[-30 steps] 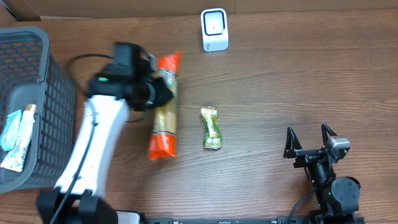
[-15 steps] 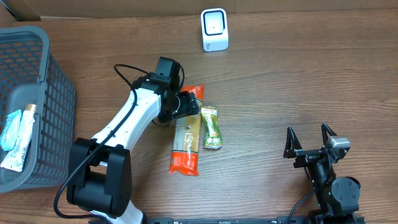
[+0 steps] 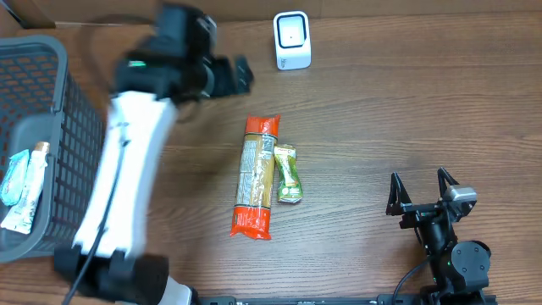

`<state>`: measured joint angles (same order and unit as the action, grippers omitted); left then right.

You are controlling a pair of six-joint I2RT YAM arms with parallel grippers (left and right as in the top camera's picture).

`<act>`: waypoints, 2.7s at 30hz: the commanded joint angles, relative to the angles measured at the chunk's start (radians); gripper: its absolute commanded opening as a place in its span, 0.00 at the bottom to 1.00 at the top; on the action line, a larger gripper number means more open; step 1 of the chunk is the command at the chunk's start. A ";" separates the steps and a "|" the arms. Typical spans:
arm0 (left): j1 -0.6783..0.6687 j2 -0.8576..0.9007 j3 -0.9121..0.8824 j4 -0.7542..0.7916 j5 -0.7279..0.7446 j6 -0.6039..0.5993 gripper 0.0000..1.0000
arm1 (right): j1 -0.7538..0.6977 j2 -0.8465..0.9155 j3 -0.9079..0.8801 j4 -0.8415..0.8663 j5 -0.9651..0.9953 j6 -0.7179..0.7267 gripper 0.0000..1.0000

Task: Scan the item barcode
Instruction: 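Lift the red-ended spaghetti pack out and lay it beside the pouch, then reach the left gripper back into the basket toward a white tube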

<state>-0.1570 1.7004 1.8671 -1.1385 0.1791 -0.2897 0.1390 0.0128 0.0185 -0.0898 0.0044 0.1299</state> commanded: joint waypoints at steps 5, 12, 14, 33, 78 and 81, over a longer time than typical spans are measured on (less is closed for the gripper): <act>0.204 -0.105 0.270 -0.188 -0.235 0.196 1.00 | -0.003 -0.010 -0.011 0.006 0.001 -0.004 1.00; 0.506 -0.097 0.267 -0.301 -0.249 0.148 0.98 | -0.003 -0.010 -0.011 0.006 0.000 -0.004 1.00; 0.576 -0.095 0.249 -0.306 -0.249 0.109 0.99 | -0.003 -0.010 -0.011 0.006 0.001 -0.004 1.00; 0.837 -0.095 -0.024 -0.090 -0.275 -0.018 1.00 | -0.003 -0.010 -0.011 0.006 0.001 -0.004 1.00; 0.880 0.443 -0.048 0.096 -0.504 0.500 0.85 | -0.003 -0.010 -0.011 0.006 0.001 -0.004 1.00; 0.880 0.480 -0.048 0.102 -0.502 0.507 0.87 | -0.003 -0.010 -0.011 0.006 0.001 -0.004 1.00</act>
<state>0.7158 2.1384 1.8252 -1.0424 -0.3000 0.1944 0.1387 0.0128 0.0185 -0.0898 0.0044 0.1303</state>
